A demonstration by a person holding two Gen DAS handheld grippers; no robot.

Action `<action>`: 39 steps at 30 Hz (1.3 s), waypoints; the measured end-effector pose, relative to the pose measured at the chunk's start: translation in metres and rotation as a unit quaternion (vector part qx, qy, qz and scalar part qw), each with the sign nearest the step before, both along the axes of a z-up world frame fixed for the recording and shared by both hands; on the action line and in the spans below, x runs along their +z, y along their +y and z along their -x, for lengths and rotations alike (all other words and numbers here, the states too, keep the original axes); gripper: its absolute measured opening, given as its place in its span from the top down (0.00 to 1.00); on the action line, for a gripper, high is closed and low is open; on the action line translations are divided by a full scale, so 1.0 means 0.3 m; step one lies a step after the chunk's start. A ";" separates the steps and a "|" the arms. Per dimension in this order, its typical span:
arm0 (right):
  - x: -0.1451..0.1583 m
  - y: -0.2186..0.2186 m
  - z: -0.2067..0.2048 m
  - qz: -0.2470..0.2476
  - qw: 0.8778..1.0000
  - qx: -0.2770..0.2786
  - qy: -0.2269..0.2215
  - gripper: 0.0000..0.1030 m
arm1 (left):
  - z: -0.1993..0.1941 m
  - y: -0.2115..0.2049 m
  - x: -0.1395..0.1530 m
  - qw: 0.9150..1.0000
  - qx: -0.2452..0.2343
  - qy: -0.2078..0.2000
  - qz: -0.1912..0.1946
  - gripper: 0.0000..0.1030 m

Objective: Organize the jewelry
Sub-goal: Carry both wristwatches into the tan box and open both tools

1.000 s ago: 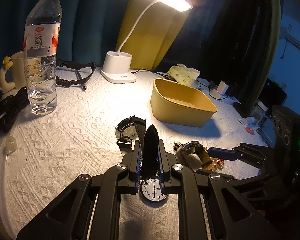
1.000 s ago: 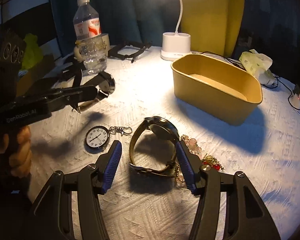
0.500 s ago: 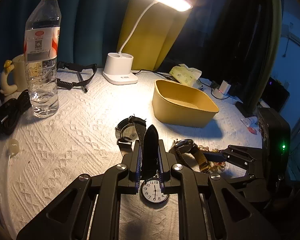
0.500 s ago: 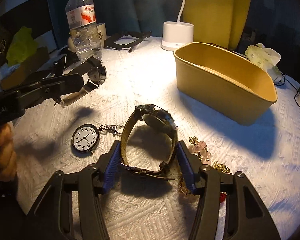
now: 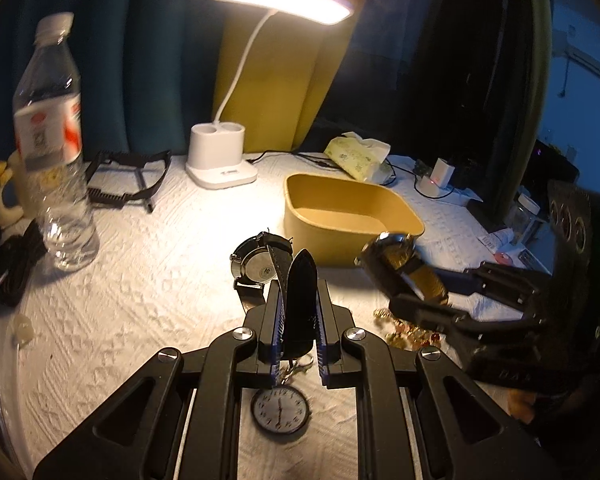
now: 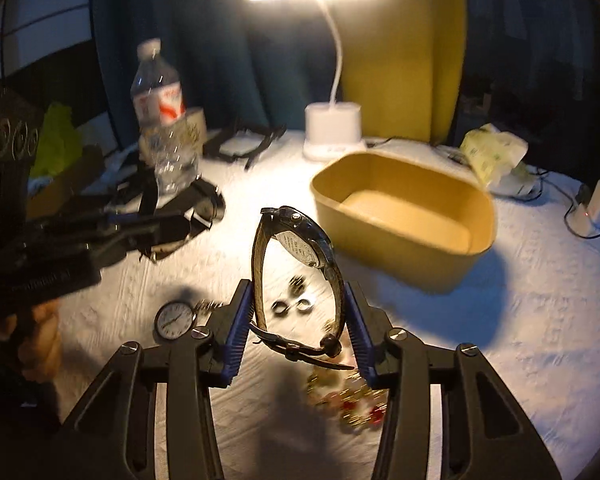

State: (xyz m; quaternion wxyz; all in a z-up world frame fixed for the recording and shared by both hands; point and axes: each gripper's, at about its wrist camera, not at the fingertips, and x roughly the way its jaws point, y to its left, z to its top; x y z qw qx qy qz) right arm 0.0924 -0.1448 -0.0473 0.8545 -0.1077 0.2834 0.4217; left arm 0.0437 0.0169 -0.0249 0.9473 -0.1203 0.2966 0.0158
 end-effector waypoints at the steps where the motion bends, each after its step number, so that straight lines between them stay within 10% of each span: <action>1: 0.008 -0.007 -0.011 -0.005 1.000 -0.003 -0.002 0.56 | -0.010 -0.005 0.004 1.000 -0.001 0.000 -0.002 0.85; 39: 0.010 -0.084 -0.335 -0.036 0.998 -0.054 -0.013 0.48 | -0.424 -0.092 0.006 0.998 -0.048 0.026 -0.042 0.85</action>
